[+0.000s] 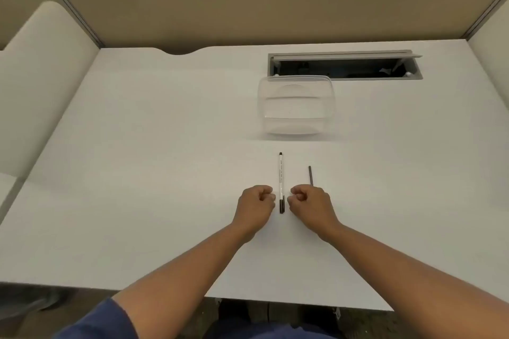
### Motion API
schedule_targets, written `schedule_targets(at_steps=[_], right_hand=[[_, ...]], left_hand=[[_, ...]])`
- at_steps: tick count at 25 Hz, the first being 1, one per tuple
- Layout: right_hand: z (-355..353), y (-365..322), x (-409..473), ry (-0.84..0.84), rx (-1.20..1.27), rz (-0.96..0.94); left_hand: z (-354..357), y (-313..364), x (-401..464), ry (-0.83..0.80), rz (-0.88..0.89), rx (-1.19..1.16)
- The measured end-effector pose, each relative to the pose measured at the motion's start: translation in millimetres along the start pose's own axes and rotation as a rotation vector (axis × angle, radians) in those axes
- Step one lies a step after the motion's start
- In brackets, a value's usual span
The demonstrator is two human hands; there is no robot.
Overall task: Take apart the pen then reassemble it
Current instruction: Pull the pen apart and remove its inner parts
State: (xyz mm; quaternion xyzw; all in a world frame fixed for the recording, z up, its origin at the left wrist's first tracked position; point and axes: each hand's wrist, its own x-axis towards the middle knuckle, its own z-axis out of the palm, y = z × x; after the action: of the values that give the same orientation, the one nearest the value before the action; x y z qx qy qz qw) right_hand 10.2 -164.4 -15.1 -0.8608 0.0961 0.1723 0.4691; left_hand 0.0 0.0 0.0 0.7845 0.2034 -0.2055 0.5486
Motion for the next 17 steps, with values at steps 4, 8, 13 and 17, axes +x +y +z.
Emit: schedule_targets(at_steps=[4,8,13,17], right_hand=[[4,-10,2,0.027,0.054,0.089],[2,-12,3,0.011,0.187,0.191],[-1,-10,3,-0.142,0.284,0.234],[-1,-12,-8,-0.222,0.316,0.248]], left_hand=[[5,7,5,-0.033,-0.117,-0.231],[10,8,5,-0.047,-0.16,-0.269],[10,3,9,-0.085,-0.207,-0.265],[9,0,4,-0.139,-0.198,-0.287]])
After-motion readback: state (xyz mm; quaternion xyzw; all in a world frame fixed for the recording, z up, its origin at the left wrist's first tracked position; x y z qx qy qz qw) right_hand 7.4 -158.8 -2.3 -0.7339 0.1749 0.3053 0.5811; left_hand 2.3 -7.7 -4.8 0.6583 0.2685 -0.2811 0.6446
